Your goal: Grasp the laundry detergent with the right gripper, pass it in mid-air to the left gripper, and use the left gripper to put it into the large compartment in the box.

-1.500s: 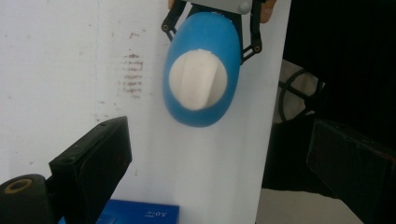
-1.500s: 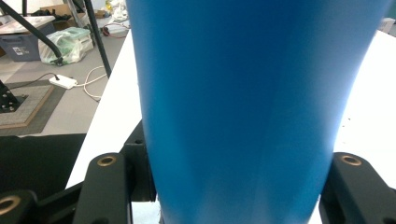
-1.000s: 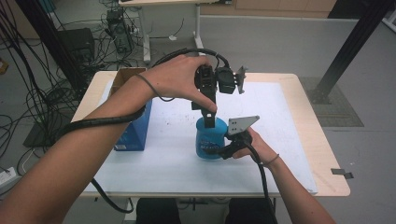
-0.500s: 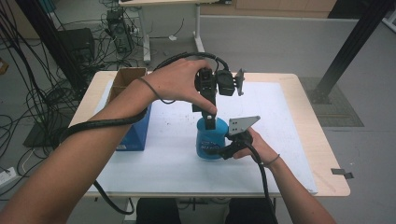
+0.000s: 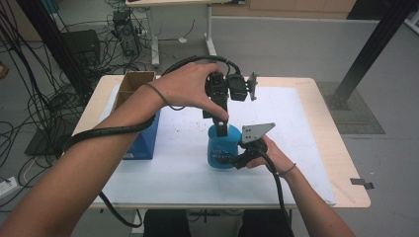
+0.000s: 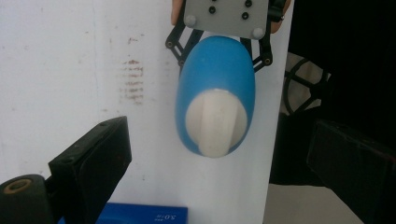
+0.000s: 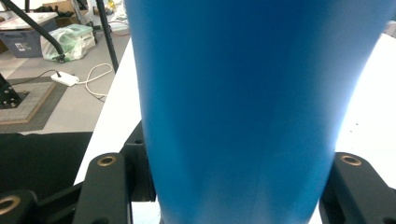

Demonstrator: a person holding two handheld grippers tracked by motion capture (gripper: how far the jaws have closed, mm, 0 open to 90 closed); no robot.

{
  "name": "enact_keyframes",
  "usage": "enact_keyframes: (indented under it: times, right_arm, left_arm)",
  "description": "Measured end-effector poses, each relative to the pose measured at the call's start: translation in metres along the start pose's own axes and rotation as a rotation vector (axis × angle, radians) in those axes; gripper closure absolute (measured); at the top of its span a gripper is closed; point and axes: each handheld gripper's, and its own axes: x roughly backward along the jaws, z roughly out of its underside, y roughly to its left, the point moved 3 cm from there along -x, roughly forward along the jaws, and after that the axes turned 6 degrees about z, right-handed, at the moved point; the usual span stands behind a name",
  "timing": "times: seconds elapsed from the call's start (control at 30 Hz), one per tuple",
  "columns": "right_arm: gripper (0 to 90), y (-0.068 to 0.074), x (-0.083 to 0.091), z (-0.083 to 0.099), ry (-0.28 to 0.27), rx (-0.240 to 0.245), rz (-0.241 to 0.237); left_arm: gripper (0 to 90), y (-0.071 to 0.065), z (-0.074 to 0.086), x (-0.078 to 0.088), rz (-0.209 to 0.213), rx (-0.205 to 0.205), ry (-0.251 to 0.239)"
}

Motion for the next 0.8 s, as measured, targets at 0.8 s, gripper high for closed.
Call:
enact_keyframes:
  times: [0.8]
  right_arm:
    - [41.5,0.0021,0.0055,-0.0009,0.008,0.01,0.012]
  left_arm:
    - [6.8,0.001,-0.0034,-0.002,-0.018,-0.007,0.006]
